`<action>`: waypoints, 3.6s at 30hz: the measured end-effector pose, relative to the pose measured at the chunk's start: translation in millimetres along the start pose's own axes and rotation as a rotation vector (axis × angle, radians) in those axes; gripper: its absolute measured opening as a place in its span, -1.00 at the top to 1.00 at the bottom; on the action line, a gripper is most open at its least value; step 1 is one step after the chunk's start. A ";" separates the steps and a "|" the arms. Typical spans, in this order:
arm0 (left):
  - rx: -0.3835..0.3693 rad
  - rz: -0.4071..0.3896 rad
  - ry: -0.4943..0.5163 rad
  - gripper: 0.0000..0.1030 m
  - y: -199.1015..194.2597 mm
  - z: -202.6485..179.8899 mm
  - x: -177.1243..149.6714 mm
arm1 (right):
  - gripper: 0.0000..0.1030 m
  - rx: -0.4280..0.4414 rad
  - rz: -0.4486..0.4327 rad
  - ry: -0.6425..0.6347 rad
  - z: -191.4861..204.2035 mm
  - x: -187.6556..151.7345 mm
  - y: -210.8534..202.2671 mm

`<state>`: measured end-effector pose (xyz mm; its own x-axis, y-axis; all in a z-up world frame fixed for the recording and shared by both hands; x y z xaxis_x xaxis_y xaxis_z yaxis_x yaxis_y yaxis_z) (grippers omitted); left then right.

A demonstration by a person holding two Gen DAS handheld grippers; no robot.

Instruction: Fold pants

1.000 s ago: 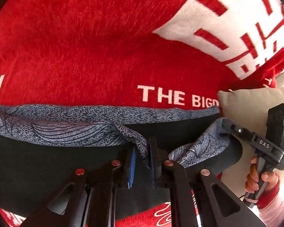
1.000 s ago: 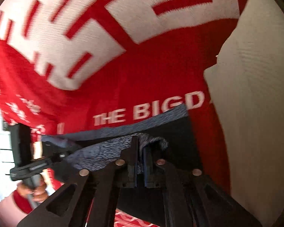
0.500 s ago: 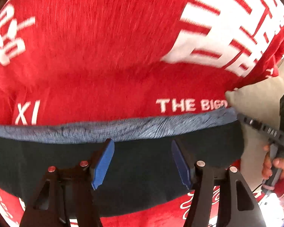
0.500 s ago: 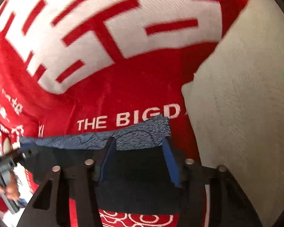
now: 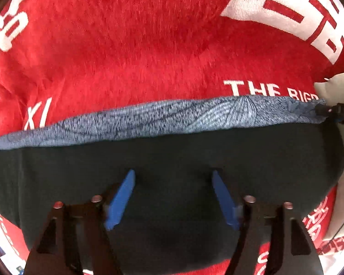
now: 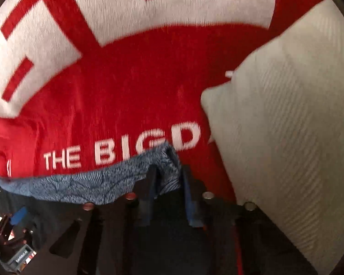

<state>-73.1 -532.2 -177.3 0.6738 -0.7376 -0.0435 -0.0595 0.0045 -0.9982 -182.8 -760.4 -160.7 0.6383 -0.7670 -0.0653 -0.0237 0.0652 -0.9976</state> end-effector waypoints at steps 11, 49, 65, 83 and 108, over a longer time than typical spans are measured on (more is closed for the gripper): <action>-0.020 -0.097 -0.029 -0.52 -31.7 -7.0 32.1 | 0.46 0.185 -0.160 0.038 -14.3 -53.5 -61.1; 0.070 -0.026 0.054 -0.96 -13.1 -54.1 -28.2 | 0.74 0.382 -0.239 0.492 -59.2 -161.7 -16.0; 0.169 -0.128 0.014 -0.96 -56.2 -1.0 -47.3 | 0.34 0.199 -0.202 0.264 -50.4 -194.1 -51.5; 0.134 -0.136 -0.132 -0.87 -49.2 163.4 -7.2 | 0.32 0.383 -0.119 0.145 99.9 -245.9 -37.6; 0.193 -0.131 -0.073 -0.97 2.5 303.3 -131.5 | 0.29 0.772 0.082 0.141 312.4 -255.1 58.0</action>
<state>61.6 -230.4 -186.5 0.7182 -0.6900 0.0906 0.1684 0.0460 -0.9846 -106.6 -361.6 -194.6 0.5531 -0.8106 -0.1922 0.5074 0.5108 -0.6940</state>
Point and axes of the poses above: each gripper's, at about its wrist camera, not at the fingertips, and y roughly the way its jaws point, z to its left, x to its top, the point moved 1 cm from there along y, roughly the way its jaws point, and after that the axes turned 9 degrees about z, right-handed, at the moved point
